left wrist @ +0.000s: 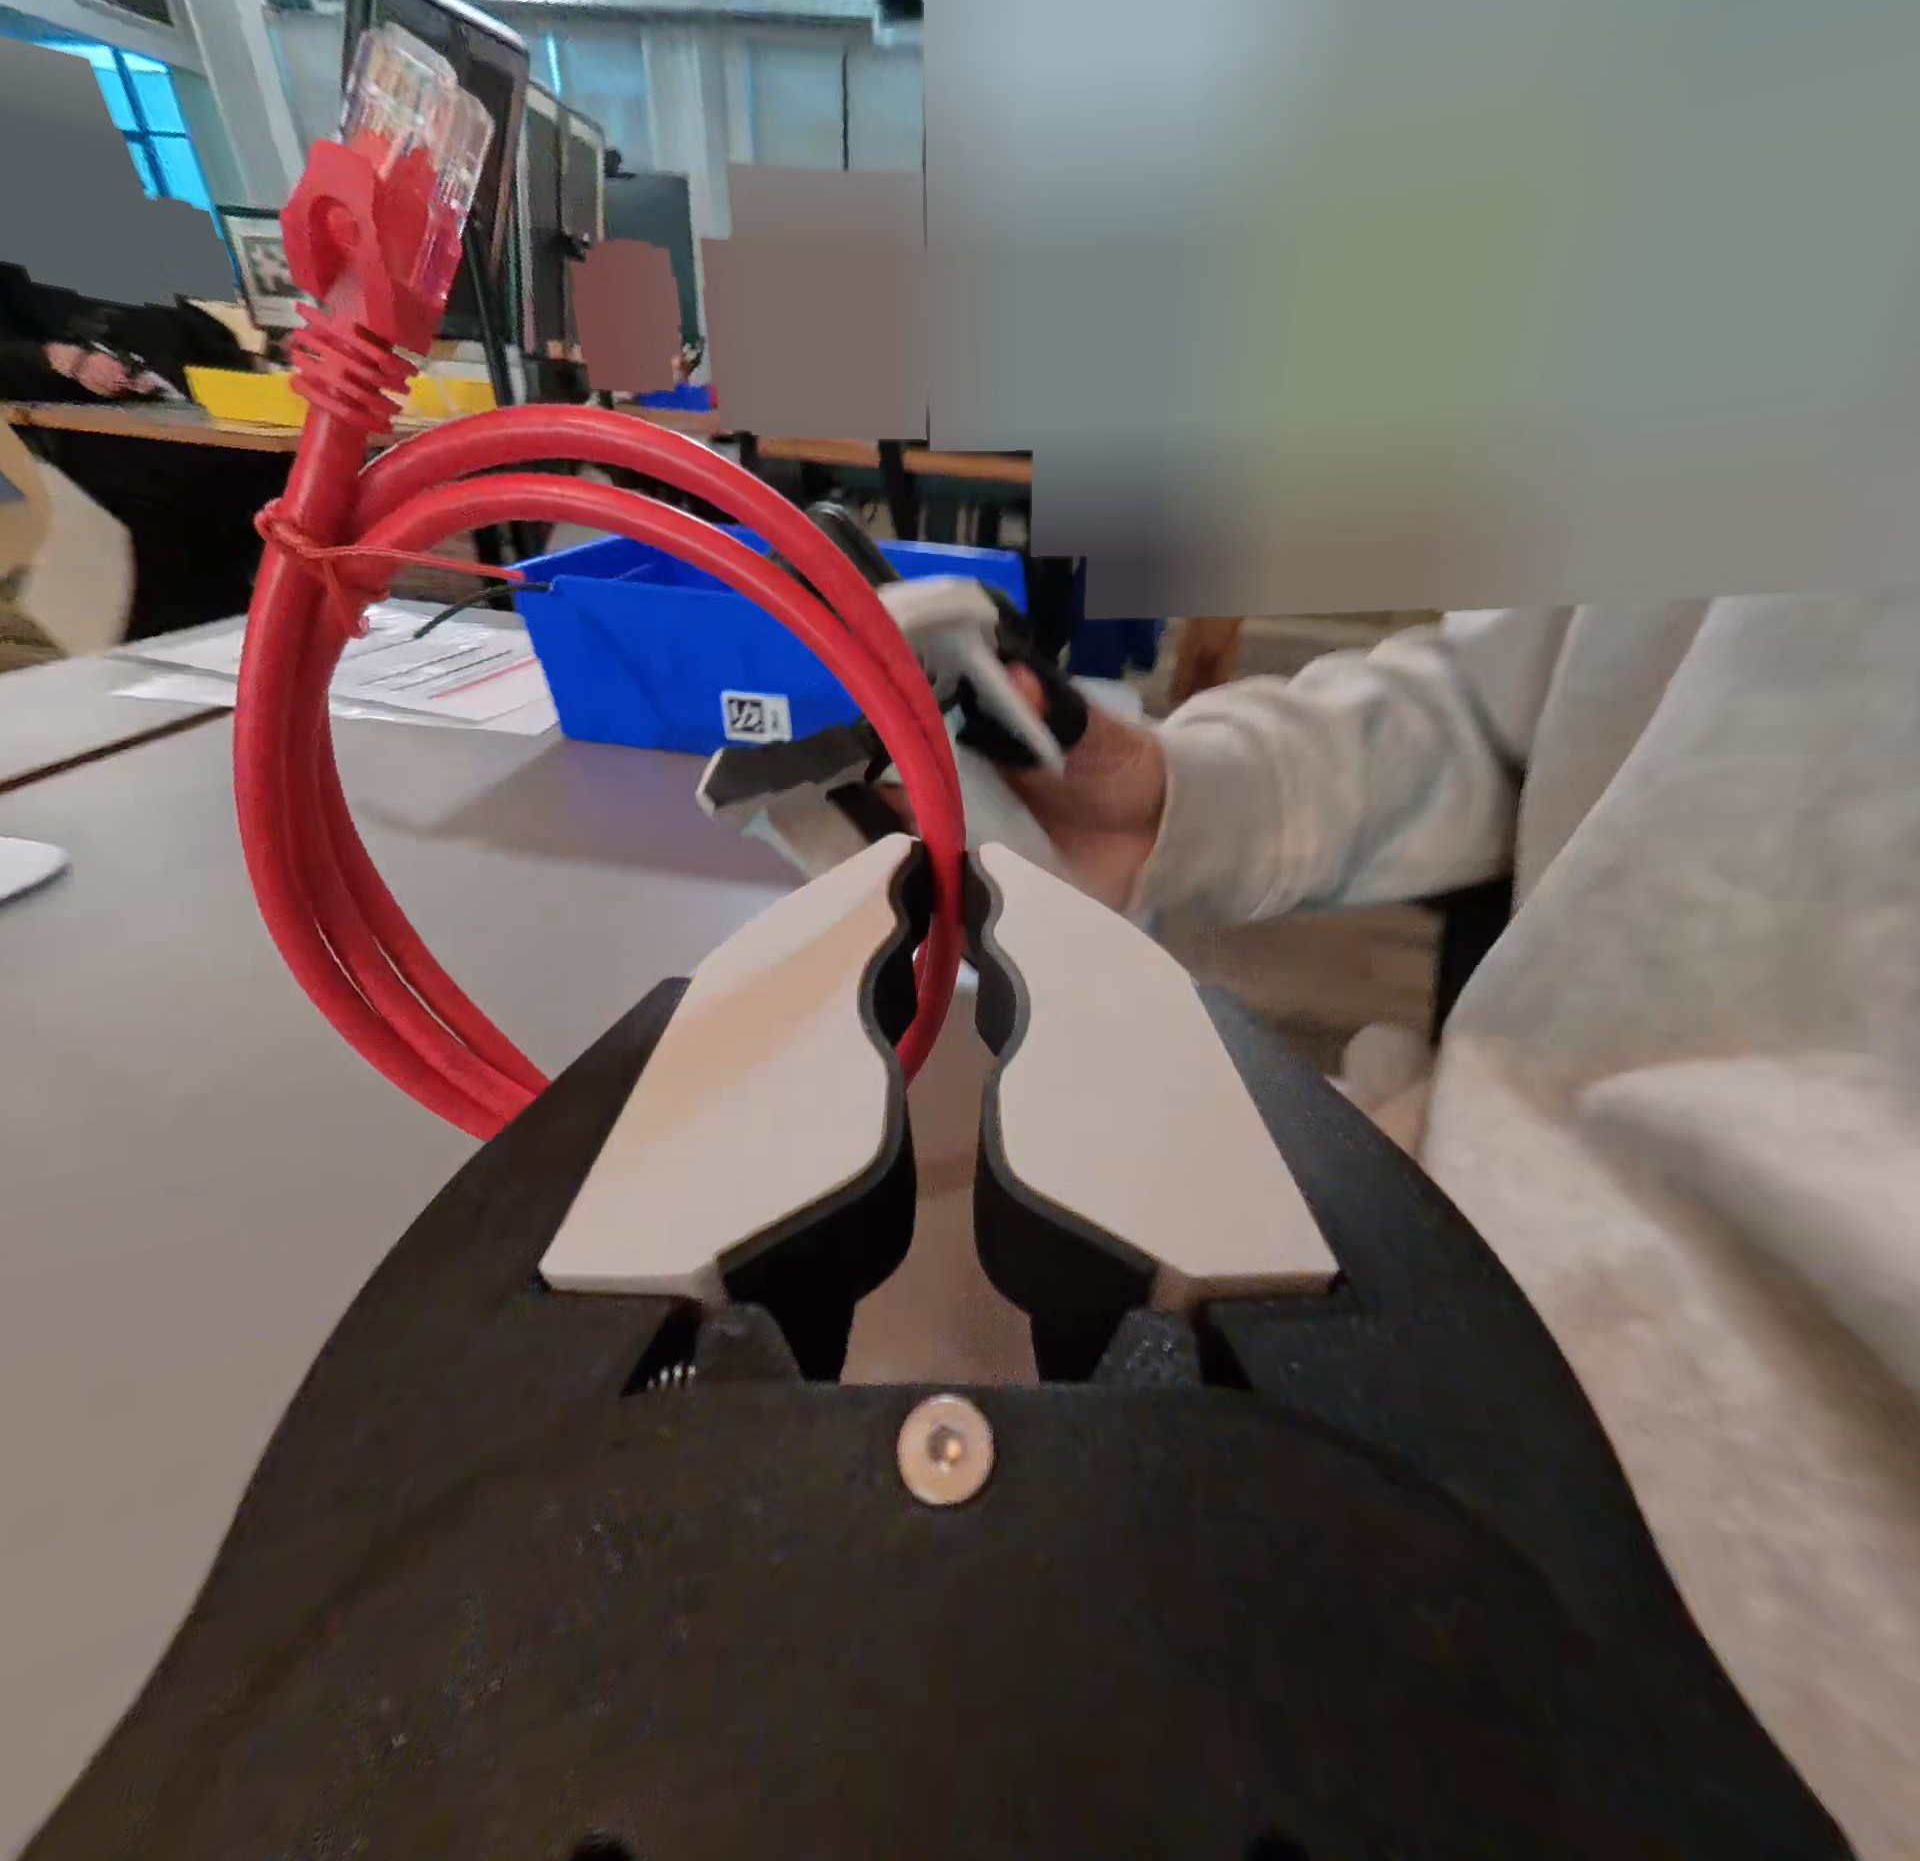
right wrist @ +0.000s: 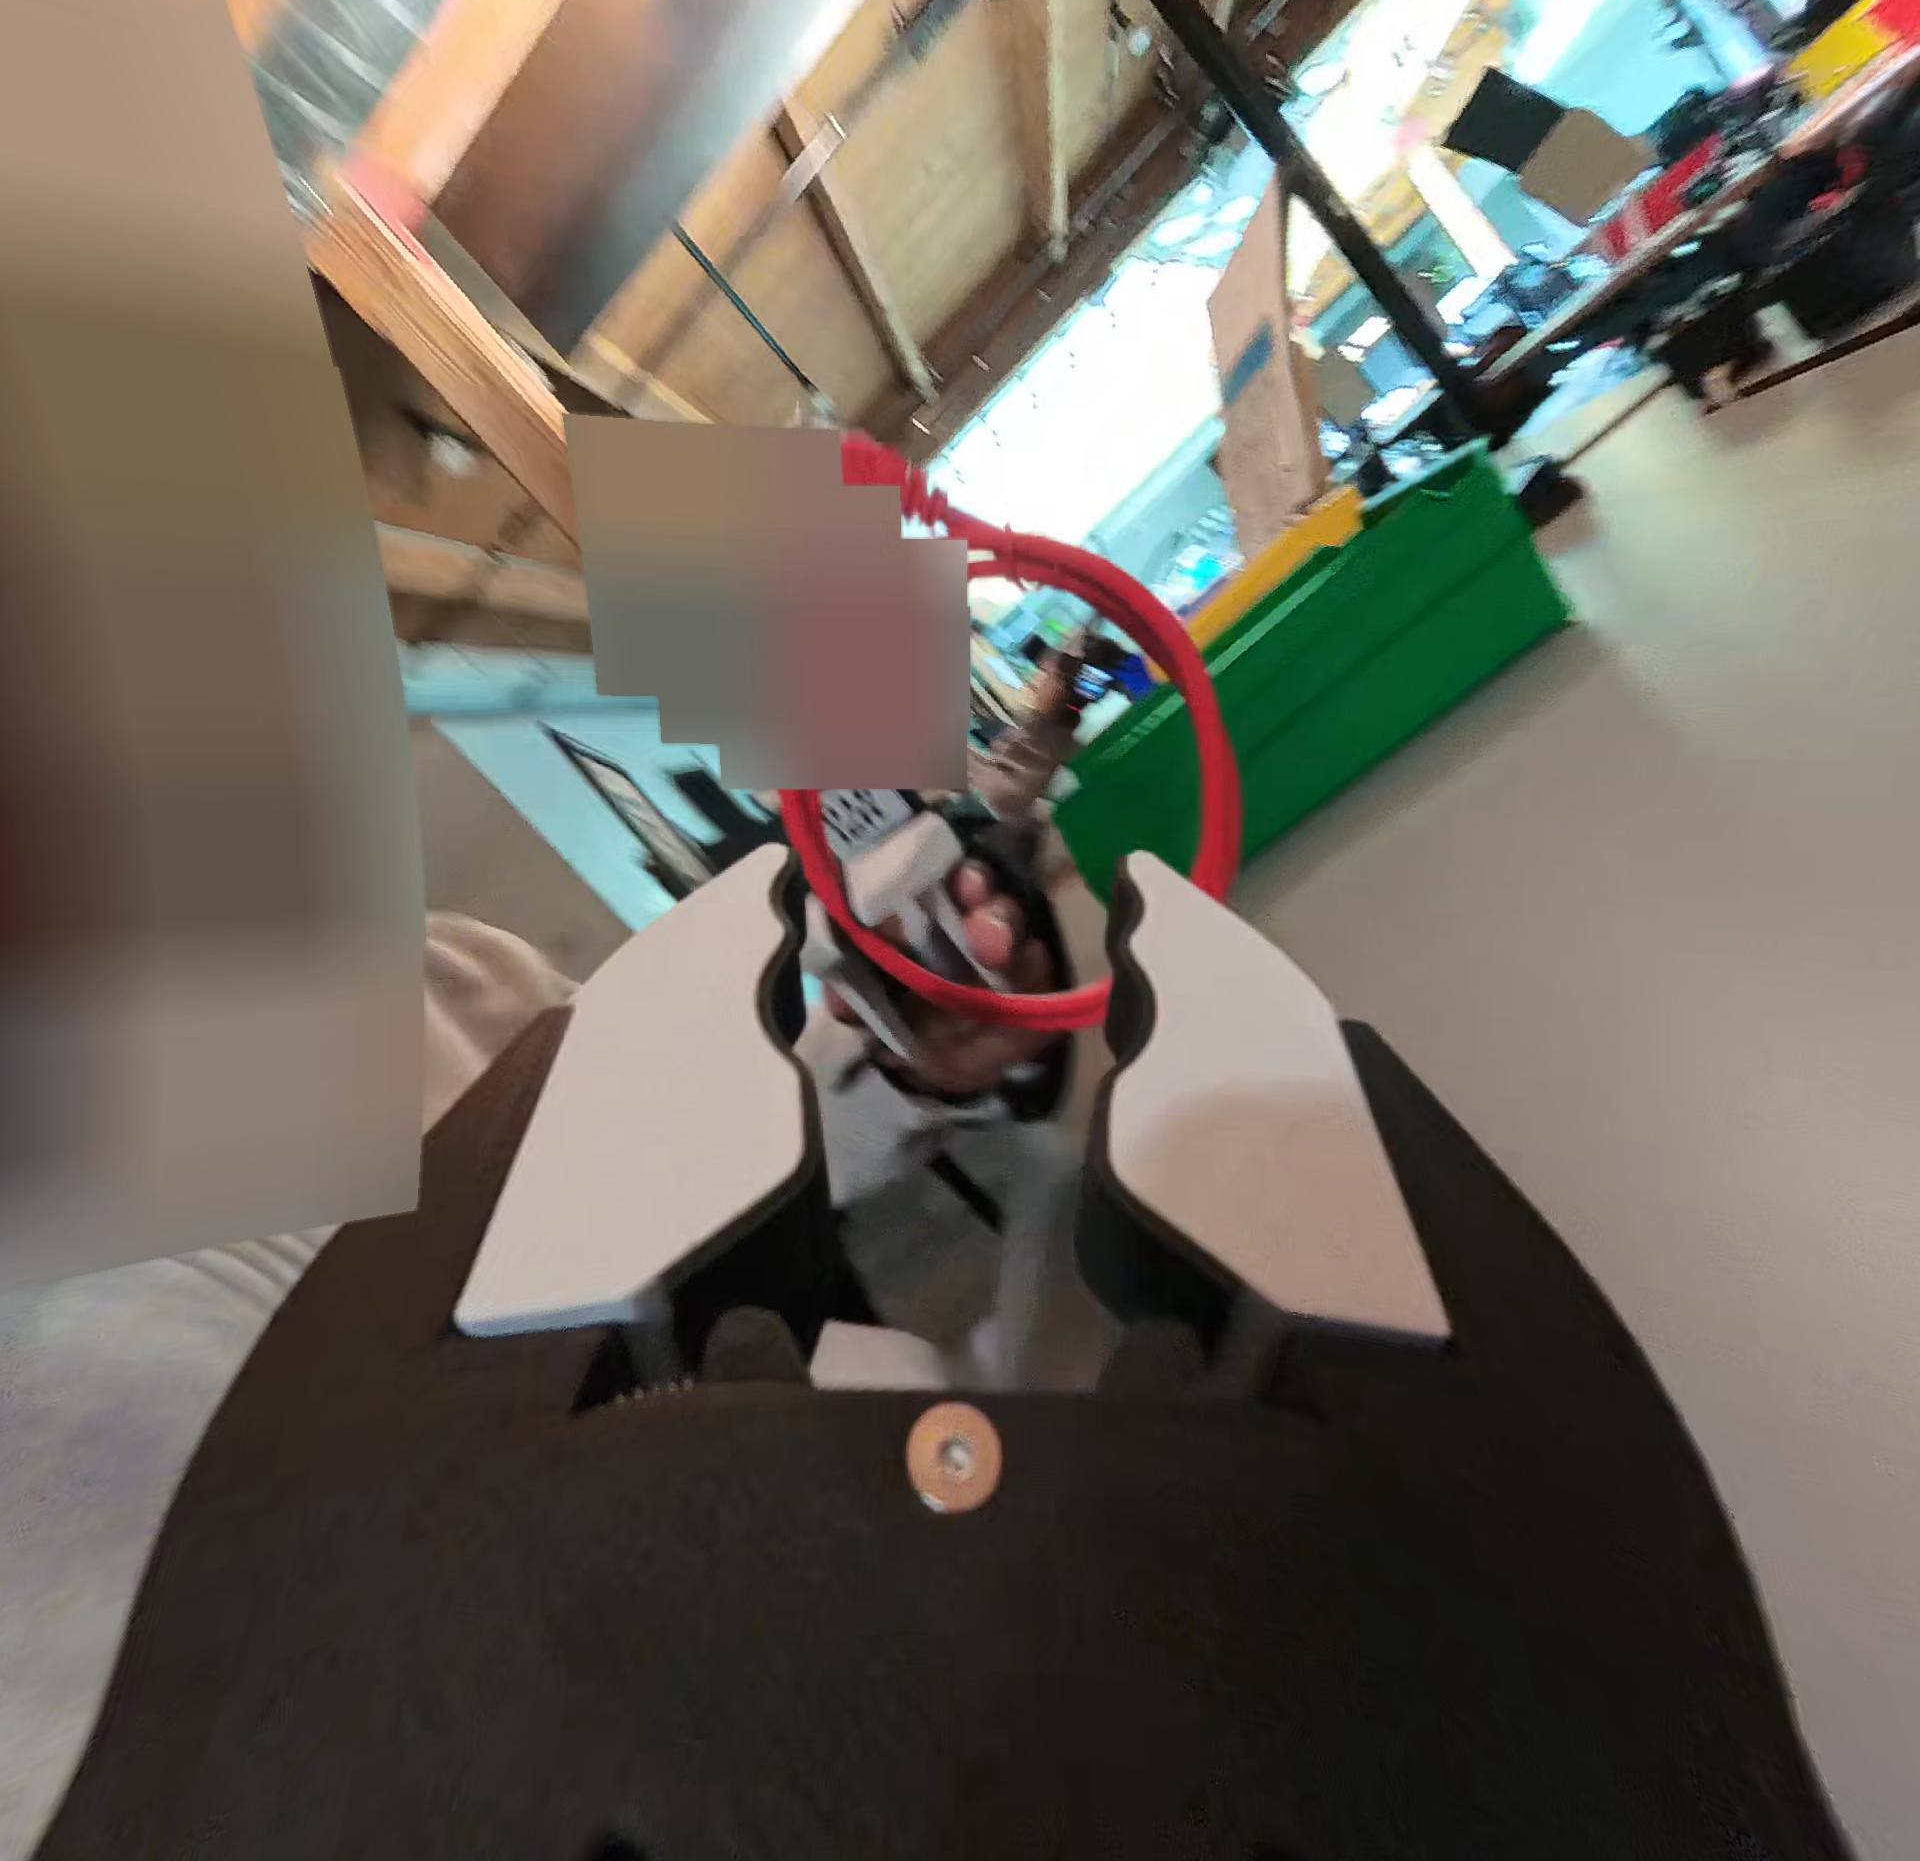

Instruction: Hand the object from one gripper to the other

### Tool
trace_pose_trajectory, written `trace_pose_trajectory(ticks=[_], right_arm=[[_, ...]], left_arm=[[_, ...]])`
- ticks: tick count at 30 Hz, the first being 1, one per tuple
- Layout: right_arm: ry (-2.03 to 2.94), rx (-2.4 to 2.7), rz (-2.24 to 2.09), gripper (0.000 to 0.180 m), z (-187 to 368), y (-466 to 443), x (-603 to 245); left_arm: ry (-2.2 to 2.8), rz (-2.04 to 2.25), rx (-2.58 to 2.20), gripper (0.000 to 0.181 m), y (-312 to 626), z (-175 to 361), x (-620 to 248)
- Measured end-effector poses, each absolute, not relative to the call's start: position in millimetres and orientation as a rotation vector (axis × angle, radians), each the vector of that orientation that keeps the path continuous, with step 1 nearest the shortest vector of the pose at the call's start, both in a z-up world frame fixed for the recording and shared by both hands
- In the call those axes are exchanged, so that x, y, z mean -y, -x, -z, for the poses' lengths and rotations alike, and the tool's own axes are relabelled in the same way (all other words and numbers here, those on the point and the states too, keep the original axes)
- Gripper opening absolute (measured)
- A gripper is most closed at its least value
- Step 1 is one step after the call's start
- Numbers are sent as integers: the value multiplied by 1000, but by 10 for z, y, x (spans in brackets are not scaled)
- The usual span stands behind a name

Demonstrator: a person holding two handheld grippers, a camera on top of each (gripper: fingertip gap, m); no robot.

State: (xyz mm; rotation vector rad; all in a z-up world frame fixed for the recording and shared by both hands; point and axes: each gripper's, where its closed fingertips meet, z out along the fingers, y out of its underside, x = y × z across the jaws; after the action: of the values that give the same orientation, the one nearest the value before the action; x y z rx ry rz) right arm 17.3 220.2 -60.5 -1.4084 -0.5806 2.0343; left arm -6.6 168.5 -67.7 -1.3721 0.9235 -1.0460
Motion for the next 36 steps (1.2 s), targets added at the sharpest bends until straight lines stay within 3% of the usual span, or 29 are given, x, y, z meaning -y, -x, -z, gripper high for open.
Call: trace_pose_trajectory(ticks=[8, 21, 24, 26, 32, 36], right_arm=[[1542, 926, -1498, 44, 984, -32, -2175], [1640, 828, -1660, 34, 1055, -15, -2162], [1655, 872, -1649, 28, 1096, 22, -2108], [1670, 897, -1643, 11, 1119, 30, -2077], [1718, 907, -1593, 8, 1140, 18, -2088], [1728, 835, -1646, 7, 1093, -34, -2149]], left_arm=[[1310, 1467, -865, 4, 51, 544, -1495], [1272, 1683, -928, 5, -158, 522, -1196], [1271, 1714, -924, 4, -193, 535, -1164], [1268, 1741, -916, 4, -210, 534, -1144], [1279, 1735, -907, 5, -247, 562, -1143], [1277, 1750, -798, 36, -192, 500, -1264]])
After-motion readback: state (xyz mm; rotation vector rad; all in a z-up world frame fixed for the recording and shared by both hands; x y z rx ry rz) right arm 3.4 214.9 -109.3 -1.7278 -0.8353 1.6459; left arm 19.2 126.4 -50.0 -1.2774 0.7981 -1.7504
